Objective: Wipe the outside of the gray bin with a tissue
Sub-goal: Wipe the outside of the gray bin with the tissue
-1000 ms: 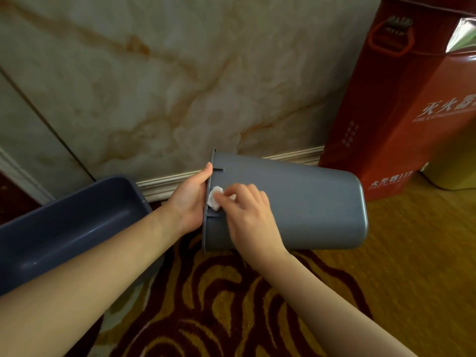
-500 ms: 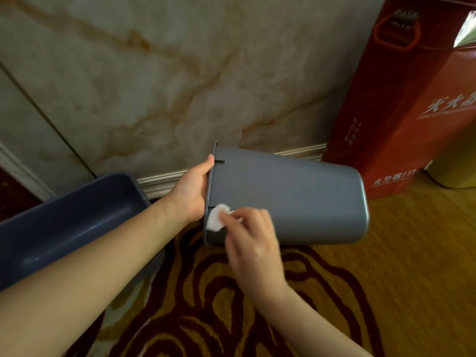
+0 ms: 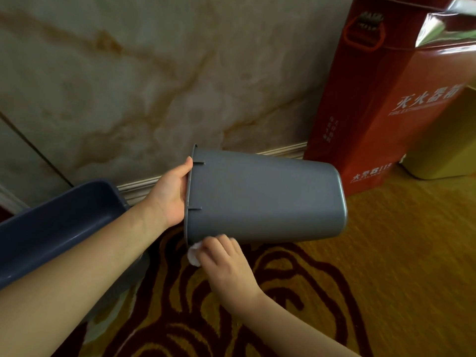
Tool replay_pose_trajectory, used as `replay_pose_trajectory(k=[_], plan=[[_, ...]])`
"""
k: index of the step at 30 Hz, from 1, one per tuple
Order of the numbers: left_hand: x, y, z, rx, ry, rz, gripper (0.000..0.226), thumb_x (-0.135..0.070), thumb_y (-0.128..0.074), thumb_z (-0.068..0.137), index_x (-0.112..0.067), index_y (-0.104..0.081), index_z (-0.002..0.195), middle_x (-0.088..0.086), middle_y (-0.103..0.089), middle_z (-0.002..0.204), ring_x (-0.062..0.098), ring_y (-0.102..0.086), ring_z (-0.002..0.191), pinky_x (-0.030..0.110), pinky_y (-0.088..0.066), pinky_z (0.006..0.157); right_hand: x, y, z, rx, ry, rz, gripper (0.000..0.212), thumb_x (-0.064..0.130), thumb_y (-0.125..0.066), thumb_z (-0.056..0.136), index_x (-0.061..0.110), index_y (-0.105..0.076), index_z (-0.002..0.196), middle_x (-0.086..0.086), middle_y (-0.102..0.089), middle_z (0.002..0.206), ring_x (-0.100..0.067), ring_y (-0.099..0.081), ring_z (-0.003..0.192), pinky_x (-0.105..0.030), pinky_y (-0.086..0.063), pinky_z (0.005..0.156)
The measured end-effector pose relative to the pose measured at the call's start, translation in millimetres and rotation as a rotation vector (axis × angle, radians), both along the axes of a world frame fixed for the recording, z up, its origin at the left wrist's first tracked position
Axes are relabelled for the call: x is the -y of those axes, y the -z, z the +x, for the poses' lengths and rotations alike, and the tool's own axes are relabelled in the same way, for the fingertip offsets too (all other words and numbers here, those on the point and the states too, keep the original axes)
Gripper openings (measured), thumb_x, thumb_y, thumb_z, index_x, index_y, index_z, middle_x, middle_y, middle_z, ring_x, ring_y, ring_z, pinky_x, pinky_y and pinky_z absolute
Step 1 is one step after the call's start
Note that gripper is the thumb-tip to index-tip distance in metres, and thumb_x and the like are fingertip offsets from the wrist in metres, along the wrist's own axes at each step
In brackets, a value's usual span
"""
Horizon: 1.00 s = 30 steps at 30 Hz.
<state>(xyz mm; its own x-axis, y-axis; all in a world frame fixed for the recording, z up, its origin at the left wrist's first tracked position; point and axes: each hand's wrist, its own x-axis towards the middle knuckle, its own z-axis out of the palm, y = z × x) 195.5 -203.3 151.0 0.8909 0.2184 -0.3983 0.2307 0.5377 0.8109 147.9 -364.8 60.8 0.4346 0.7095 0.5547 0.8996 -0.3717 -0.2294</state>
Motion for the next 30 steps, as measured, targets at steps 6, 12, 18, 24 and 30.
replay_pose_trajectory(k=[6,12,18,24,30], plan=[[-5,3,-7,-0.008,0.034,0.001,0.038,-0.039,-0.037,0.096,-0.016,-0.066,0.100,0.005,-0.077,0.084,0.019,-0.074,0.076,0.033,-0.059,0.063,32,-24,10,-0.120,0.208,0.356,0.014,0.011,-0.051,0.091,0.010,-0.062,0.100,-0.002,-0.053,0.098,-0.013,-0.048,0.084,-0.021,-0.041,0.075],[-5,-9,-4,-0.086,0.109,-0.011,0.065,-0.056,-0.041,0.088,-0.004,-0.077,0.074,0.014,-0.076,0.078,0.023,-0.074,0.071,0.033,-0.060,0.059,5,-54,16,-0.055,0.085,0.135,0.015,0.011,-0.049,0.086,0.008,-0.059,0.098,-0.011,-0.057,0.092,-0.025,-0.050,0.078,-0.037,-0.044,0.065],[5,-15,-1,-0.340,0.094,0.182,0.044,-0.051,-0.052,0.086,-0.010,-0.067,0.084,0.010,-0.074,0.062,0.022,-0.071,0.053,0.033,-0.058,0.048,49,-2,-9,0.026,0.086,0.038,0.022,0.020,-0.043,0.095,0.014,-0.064,0.091,-0.005,-0.062,0.090,-0.021,-0.050,0.075,-0.030,-0.037,0.065],[5,0,-21,-0.212,0.075,0.272,0.042,-0.049,-0.049,0.088,-0.014,-0.071,0.098,0.005,-0.077,0.090,0.018,-0.073,0.077,0.035,-0.053,0.074,119,1,15,-0.183,0.510,0.379,0.024,0.020,-0.047,0.090,0.007,-0.067,0.090,-0.007,-0.056,0.089,-0.016,-0.048,0.082,-0.024,-0.041,0.073],[18,-13,-34,-0.046,0.104,0.590,0.039,-0.050,-0.048,0.082,-0.024,-0.076,0.077,-0.009,-0.077,0.083,0.004,-0.071,0.079,0.023,-0.049,0.073,44,-57,30,-0.272,0.358,0.380,0.024,0.021,-0.045,0.086,0.018,-0.054,0.108,0.000,-0.050,0.100,-0.008,-0.047,0.088,-0.014,-0.042,0.078]])
